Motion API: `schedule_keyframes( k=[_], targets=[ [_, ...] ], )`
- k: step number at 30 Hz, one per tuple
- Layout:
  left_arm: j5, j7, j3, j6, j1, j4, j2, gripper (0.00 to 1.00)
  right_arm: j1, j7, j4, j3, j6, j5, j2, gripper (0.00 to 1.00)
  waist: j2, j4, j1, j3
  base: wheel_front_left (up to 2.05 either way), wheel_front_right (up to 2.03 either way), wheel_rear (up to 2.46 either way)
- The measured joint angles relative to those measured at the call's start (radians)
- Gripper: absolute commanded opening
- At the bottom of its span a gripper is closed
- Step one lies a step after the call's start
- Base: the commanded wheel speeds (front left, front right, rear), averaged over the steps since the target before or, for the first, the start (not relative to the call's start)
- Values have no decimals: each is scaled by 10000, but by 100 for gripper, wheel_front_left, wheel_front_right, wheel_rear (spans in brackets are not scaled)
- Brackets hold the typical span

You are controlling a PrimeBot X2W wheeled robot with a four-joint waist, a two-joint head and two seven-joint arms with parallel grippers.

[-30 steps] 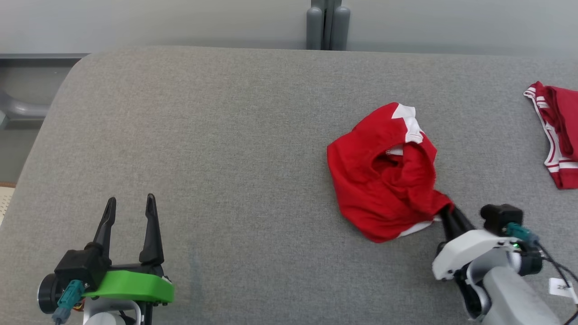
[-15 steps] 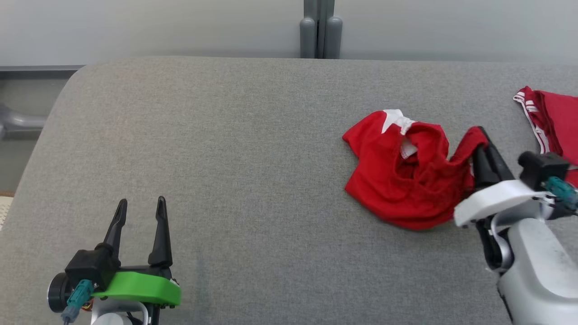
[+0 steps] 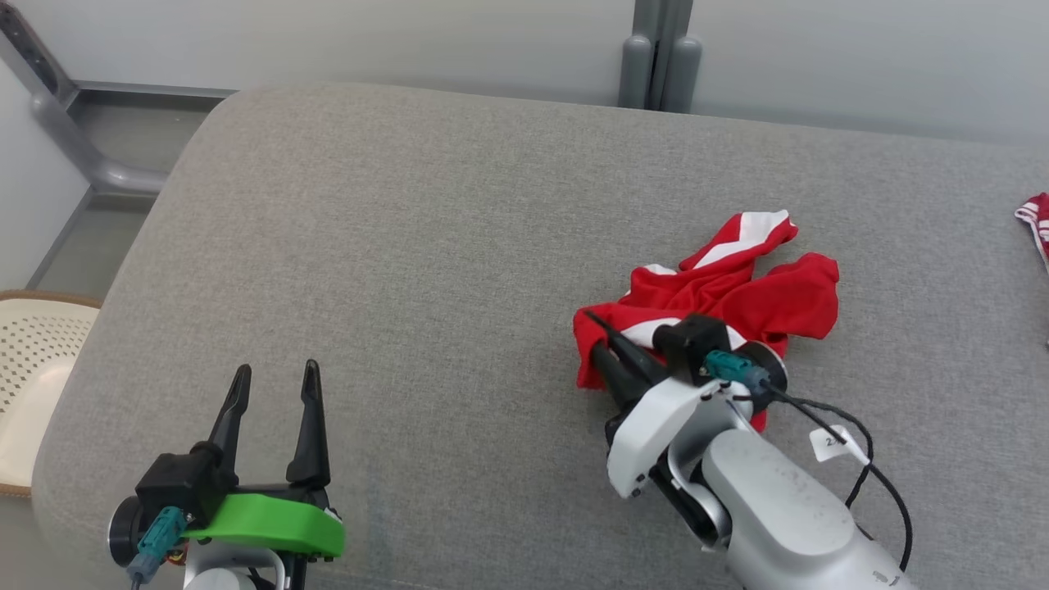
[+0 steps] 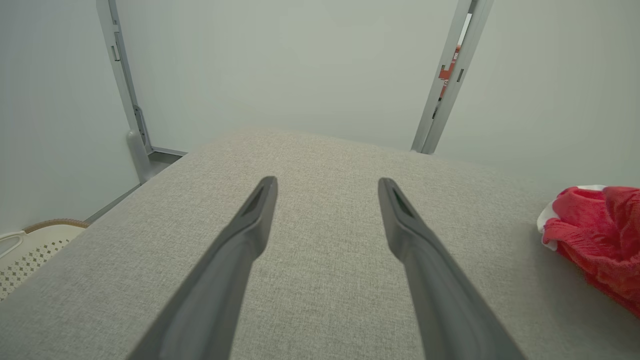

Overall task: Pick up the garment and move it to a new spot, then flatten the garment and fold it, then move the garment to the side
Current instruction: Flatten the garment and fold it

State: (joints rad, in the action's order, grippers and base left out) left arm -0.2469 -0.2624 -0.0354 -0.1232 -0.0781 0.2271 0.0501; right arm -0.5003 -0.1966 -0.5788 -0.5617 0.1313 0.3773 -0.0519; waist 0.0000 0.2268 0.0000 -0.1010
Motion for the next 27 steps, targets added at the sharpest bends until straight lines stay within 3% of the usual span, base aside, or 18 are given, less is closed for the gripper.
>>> schedule_keyframes(
  k=[5,6,7,8,12,18,27],
  targets=[
    [-90,0,-92,71,-14,35,0,100,54,-153,-529,-1680,0,982,46,0,0,284,0,-93,0,0,0],
    [-125,0,-104,86,-27,42,0,100,52,-176,-656,-1973,0,1114,50,9,0,311,0,-122,0,0,0],
    [-140,0,-113,94,-43,44,0,100,62,-228,-767,-2245,0,1239,36,41,0,327,0,-151,0,0,0],
    [-140,0,-132,102,-51,46,0,100,73,-257,-830,-2439,0,1344,27,100,0,330,0,-169,0,0,0],
    [-165,0,-102,176,-57,69,2,100,-35,-453,-1170,-2777,0,1584,40,100,0,203,0,-174,0,0,0],
    [-134,0,-23,180,-26,92,-4,100,-302,-608,-1369,-2320,0,1505,-17,100,0,-172,0,-65,0,0,0],
    [-15,0,180,174,165,82,-4,100,1157,-660,284,-1724,0,825,-1427,100,0,-772,0,221,0,0,0]
  ],
)
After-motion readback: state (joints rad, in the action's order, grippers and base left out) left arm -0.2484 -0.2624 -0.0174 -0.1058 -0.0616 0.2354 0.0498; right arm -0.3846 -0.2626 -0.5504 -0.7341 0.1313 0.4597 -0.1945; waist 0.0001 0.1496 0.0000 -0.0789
